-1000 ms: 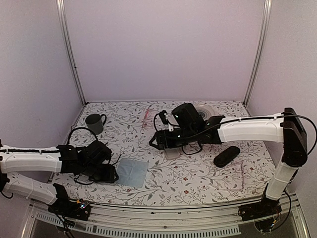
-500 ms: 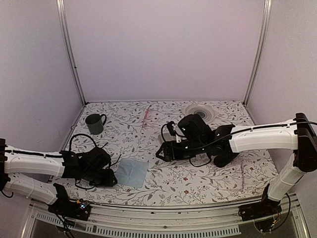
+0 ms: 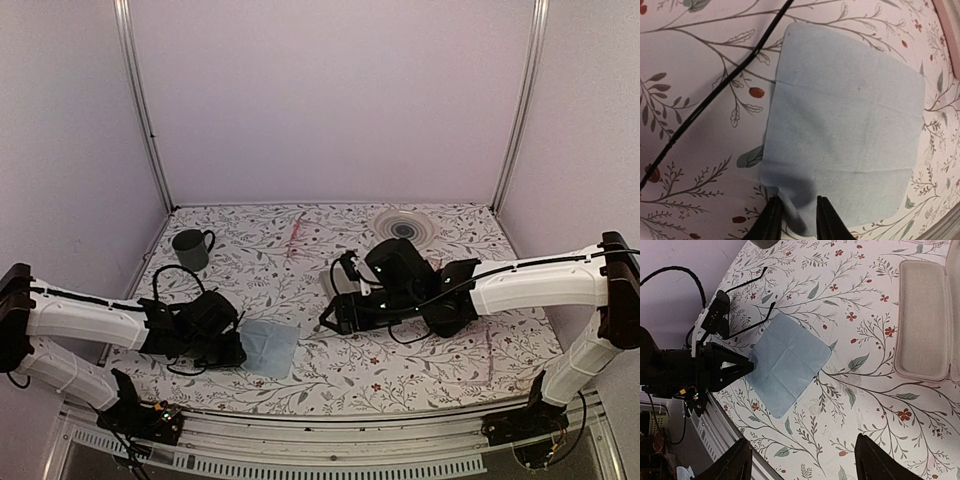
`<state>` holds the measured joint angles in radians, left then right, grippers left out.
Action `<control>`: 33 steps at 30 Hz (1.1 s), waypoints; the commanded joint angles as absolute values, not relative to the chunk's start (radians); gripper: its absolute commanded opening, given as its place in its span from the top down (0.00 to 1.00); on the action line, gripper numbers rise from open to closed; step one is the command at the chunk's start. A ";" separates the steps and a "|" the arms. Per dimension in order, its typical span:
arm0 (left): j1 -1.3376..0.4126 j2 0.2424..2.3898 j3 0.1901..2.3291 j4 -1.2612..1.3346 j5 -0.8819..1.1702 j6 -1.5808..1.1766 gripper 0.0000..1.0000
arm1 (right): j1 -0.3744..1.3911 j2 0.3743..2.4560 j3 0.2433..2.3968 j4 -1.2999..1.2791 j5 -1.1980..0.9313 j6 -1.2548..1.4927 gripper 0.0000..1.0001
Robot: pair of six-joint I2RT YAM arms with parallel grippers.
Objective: Organize the sunglasses
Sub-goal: Adjust the glasses cleaning cloth at the center of the board.
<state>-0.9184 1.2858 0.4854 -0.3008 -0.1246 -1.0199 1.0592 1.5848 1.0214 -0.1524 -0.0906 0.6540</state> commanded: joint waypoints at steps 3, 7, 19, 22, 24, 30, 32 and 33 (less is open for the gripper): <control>-0.944 1.340 0.513 -0.327 -0.122 -1.044 0.90 | 1.066 1.608 1.041 -0.106 -0.148 0.611 0.28; -0.979 1.359 0.527 -0.331 -0.118 -1.082 1.00 | 1.067 1.639 1.033 -0.116 -0.162 0.641 0.30; -1.130 1.421 0.592 -0.304 -0.133 -1.251 1.00 | 1.138 1.733 1.054 -0.183 -0.164 0.814 0.33; -1.154 1.393 0.580 -0.324 -0.181 -1.280 1.00 | 1.164 1.787 1.088 -0.172 -0.193 0.872 0.35; -1.155 1.364 0.563 -0.352 -0.213 -1.284 1.00 | 1.174 1.830 1.119 -0.170 -0.214 0.910 0.36; -1.151 1.262 0.506 -0.399 -0.274 -1.260 1.00 | 1.195 1.940 1.202 -0.196 -0.230 1.010 0.41; -1.151 1.237 0.480 -0.381 -0.274 -1.253 1.00 | 1.202 1.980 1.258 -0.224 -0.223 1.027 0.43; -1.152 1.226 0.466 -0.364 -0.271 -1.247 1.00 | 1.204 2.000 1.282 -0.245 -0.215 1.038 0.44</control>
